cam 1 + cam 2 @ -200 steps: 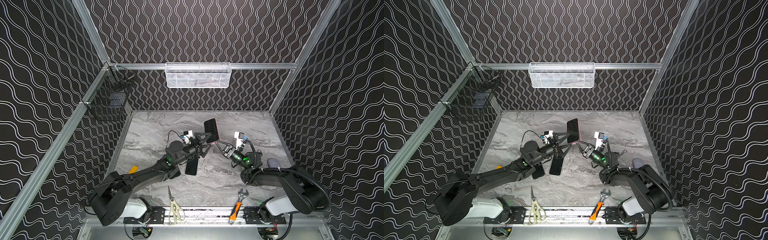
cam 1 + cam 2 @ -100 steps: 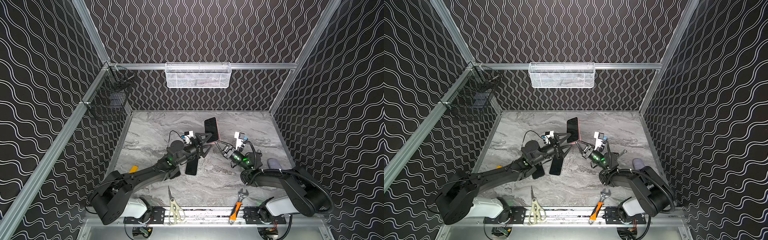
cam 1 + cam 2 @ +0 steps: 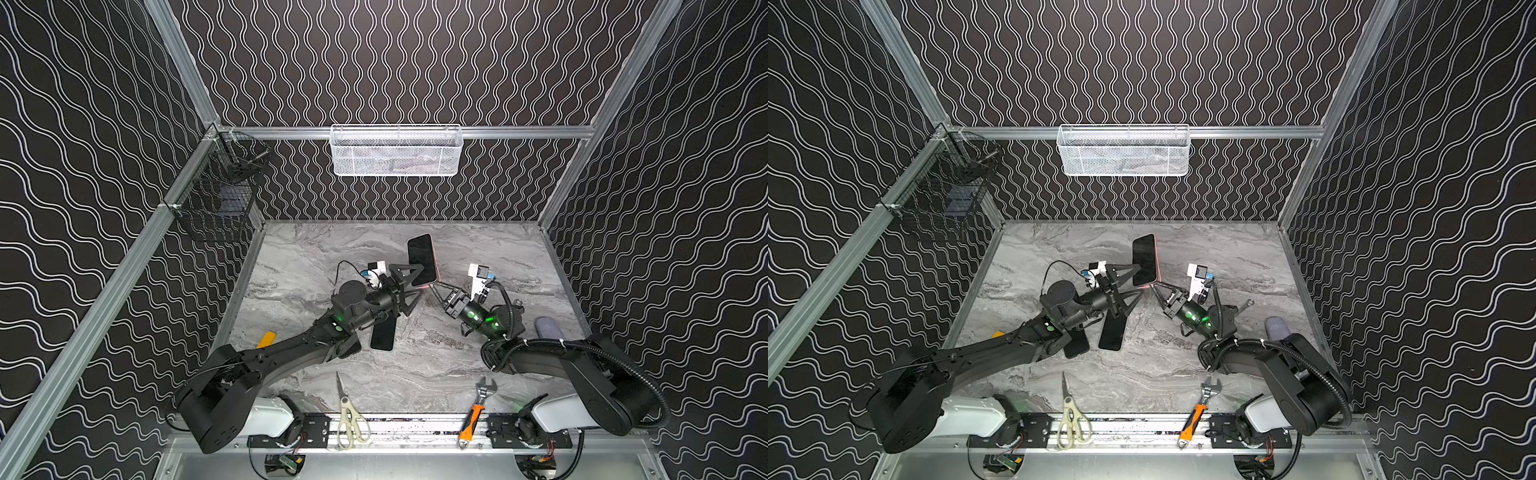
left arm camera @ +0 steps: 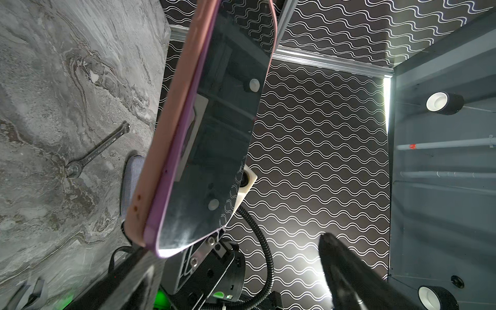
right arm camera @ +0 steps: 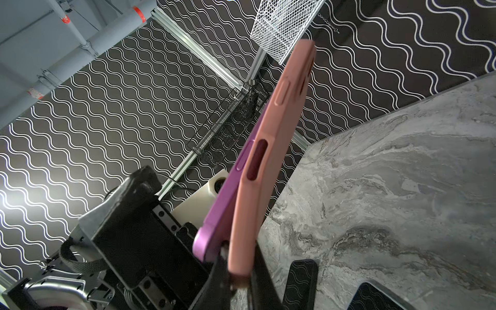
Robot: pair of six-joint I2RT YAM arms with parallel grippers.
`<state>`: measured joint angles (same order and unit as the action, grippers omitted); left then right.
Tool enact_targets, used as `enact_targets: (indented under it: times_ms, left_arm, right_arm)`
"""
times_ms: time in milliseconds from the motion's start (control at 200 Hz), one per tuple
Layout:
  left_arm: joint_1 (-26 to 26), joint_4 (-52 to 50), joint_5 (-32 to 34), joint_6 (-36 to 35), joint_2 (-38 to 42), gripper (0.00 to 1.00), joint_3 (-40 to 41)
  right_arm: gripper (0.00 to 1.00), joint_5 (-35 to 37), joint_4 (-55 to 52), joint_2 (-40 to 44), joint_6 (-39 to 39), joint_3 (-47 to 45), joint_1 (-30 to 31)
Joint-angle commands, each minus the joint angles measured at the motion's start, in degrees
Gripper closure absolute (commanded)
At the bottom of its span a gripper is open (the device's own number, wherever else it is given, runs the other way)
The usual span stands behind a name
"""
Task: Take the phone out of the phone case
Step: Remove the phone case from the phone.
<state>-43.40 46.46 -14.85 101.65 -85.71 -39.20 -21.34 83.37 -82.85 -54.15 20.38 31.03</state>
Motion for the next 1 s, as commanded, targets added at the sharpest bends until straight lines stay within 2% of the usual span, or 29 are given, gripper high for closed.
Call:
enact_targets:
  times_ms: [0,686,991]
  left_arm:
    - [0.0,1.5,1.0,0.4,0.5,0.05,0.4]
    - [0.0,1.5,1.0,1.1,0.3,0.04,0.6]
    - [-0.1,1.5,1.4,1.2,-1.1,0.08,0.5]
  right_arm:
    - [1.00,-0.5,2.4,-0.1,1.0,0.9,0.2]
    - [1.00,-0.3,3.3,-0.9,0.7,1.0,0.4]
    - [1.00,0.0,2.3,0.7,1.6,0.4,0.7]
